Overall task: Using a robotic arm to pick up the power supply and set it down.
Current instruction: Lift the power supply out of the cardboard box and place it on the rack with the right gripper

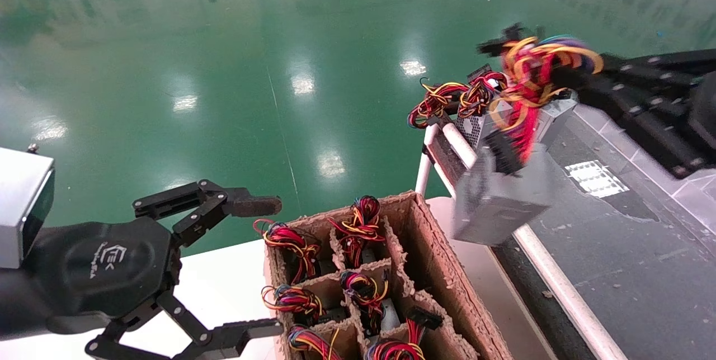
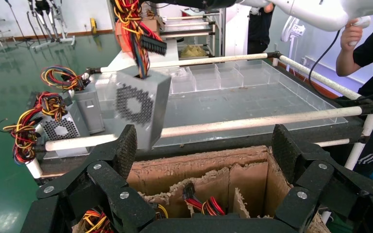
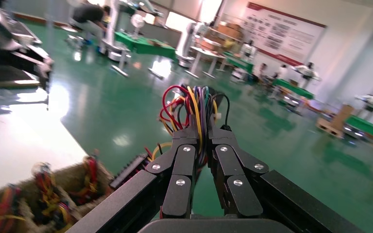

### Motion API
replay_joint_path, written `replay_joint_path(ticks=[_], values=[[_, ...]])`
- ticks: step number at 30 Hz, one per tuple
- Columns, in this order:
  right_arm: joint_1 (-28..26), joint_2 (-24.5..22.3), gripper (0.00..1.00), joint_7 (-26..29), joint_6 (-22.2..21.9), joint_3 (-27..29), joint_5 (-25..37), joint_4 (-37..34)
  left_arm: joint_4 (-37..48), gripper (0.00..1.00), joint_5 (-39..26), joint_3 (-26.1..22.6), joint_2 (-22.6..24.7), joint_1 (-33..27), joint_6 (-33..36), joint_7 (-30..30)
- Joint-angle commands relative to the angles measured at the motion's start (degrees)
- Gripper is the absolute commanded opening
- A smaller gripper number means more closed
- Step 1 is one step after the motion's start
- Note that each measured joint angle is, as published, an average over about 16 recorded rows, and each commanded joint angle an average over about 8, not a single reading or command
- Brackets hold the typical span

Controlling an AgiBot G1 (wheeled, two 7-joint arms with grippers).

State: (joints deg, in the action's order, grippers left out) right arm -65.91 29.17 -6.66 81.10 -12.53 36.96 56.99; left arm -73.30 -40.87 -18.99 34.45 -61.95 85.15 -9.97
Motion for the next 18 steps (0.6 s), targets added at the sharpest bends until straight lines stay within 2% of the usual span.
replay_joint_path(ticks=[1,10,18], values=[[-0.78,-0.87,0.00,-0.67,0.34,0.40,0.29,-1.83,0.00,1.00,0.00,-0.01,0.00,0.00,0.00,0.00],[1.57,-6.15,0.00,-3.95,3.65,2.85,-1.33,-11.48,0.00,1.00,0.02,-0.03,-0.01,-0.01,-0.01,0.01],[2.95,-8.11,0.00,-6.73,4.14,3.06,-0.15,-17.09,0.00,1.00,0.03,-0.05,-0.02,-0.01,-0.02,0.02]])
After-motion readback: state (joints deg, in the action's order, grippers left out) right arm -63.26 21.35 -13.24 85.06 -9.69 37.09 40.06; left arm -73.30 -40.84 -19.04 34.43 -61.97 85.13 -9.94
